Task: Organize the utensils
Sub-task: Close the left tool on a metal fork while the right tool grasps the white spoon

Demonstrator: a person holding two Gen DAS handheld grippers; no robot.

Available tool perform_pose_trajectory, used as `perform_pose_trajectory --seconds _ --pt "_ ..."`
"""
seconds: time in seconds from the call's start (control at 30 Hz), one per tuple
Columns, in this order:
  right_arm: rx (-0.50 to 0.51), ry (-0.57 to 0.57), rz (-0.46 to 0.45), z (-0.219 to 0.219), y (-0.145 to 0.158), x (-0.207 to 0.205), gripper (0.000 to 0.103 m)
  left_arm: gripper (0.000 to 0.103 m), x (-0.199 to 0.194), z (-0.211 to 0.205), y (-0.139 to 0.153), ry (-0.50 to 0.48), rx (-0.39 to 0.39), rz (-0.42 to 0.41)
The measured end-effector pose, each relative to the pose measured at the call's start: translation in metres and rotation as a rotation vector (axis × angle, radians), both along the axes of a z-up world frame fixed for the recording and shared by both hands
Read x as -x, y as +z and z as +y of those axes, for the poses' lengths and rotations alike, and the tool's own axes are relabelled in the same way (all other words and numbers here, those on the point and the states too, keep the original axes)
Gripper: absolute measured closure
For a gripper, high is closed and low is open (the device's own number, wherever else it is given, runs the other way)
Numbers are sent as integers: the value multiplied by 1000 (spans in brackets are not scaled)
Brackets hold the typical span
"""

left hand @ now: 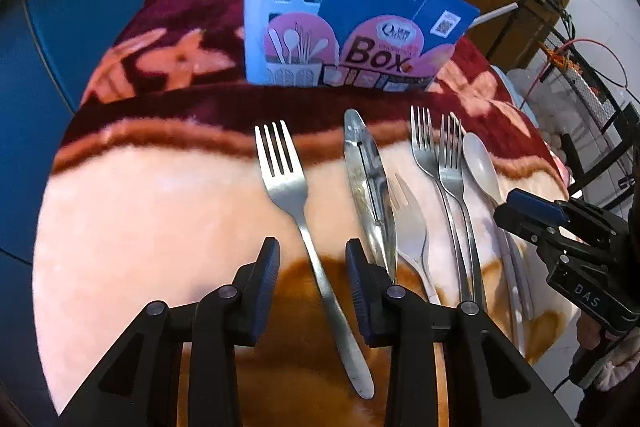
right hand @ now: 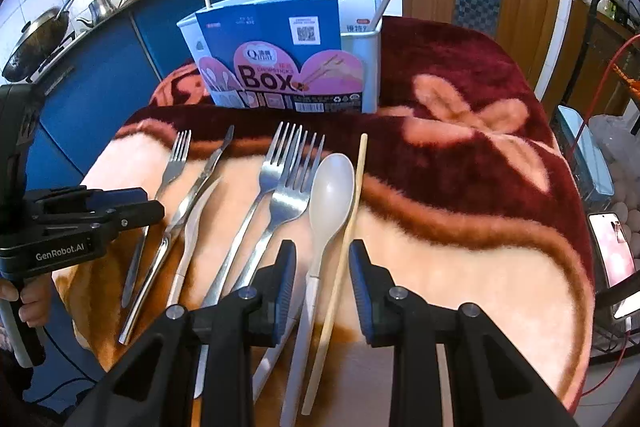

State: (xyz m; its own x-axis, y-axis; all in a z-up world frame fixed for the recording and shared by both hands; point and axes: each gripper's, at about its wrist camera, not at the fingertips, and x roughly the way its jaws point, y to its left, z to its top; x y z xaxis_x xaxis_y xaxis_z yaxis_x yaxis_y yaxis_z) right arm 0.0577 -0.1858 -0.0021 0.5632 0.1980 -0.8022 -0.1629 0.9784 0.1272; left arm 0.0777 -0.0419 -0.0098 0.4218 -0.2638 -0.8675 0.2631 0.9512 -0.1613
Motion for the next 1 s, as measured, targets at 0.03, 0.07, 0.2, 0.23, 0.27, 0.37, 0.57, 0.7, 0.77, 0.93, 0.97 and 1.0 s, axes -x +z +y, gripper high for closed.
perform_pose_trajectory --seconds 0.03,0.07,0.2,0.23,0.27,0.37,0.57,0.7,0.77,0.93,0.97,1.0 --pt "1 1 6 0 -1 -1 73 70 0 -1 0 0 1 3" --pt "1 1 11 -1 -2 -2 73 70 -1 -1 0 -1 3 7" --pt "3 6 32 -1 -7 -5 79 72 -7 0 -1 1 14 31" --pt "-1 10 34 -1 -7 -6 81 72 -8 -1 -1 -1 12 35" --pt "-5 13 36 -2 -7 -7 82 74 -10 -1 -2 -4 10 40" --pt "-13 11 34 -3 -6 -7 86 76 -14 -3 -3 -13 7 52" --pt "-55 15 27 -6 -2 -5 91 93 -19 3 -5 14 41 46" --pt "-72 0 41 -13 -2 -3 91 99 -15 9 -5 27 83 23" --pt "-85 -8 38 -18 -1 -1 91 99 -9 11 -2 29 81 -16" --pt "-137 -21 45 -29 -1 1 91 99 0 14 6 10 57 -91" --pt "-150 -32 55 -32 -2 1 91 99 1 15 7 7 59 -91" --pt "-156 -39 61 -34 -2 0 91 99 1 16 8 5 62 -92"
